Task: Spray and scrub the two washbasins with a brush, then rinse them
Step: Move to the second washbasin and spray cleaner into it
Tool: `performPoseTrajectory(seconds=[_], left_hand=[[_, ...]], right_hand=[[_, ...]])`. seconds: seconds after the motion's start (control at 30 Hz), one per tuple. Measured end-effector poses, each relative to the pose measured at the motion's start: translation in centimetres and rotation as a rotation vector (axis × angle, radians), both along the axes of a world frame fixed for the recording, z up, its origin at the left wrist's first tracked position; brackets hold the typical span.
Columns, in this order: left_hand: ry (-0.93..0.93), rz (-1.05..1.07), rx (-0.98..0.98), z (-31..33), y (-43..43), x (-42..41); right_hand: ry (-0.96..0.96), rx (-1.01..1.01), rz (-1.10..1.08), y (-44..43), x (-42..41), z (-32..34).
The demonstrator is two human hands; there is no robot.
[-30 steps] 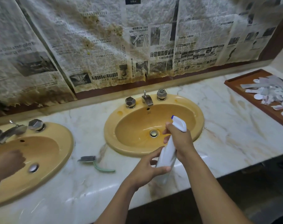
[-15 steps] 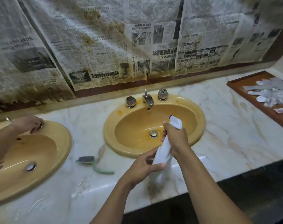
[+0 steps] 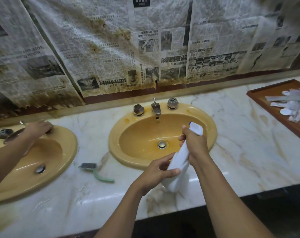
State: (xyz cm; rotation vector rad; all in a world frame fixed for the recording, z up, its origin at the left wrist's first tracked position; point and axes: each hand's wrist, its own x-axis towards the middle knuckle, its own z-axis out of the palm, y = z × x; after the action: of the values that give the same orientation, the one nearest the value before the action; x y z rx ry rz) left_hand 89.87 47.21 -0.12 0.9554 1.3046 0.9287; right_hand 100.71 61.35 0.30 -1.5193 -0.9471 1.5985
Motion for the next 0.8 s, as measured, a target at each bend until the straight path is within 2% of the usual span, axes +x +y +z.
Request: performPoseTrajectory(seconds=[0.17, 0.37, 0.6, 0.8], left_hand=[[0.023, 0.03, -0.01, 0.5, 0.7, 1.0], [-0.024, 0.029, 0.002, 0.6, 1.1, 2.0], [0.027, 0.077, -0.021, 0.3, 2.0, 2.1], [-0.03, 0.07, 0.012, 0.1, 2.4, 2.4]], right_hand=[[0.088, 0.048, 0.105, 0.9, 0.9, 0.4], [-0.022, -0.01, -0.042, 1.4, 1.3, 0.7], [0.015, 0.077, 0.045, 1.6, 1.9, 1.4], [-0.083, 0.068, -0.005, 2.2, 1.9, 1.4]])
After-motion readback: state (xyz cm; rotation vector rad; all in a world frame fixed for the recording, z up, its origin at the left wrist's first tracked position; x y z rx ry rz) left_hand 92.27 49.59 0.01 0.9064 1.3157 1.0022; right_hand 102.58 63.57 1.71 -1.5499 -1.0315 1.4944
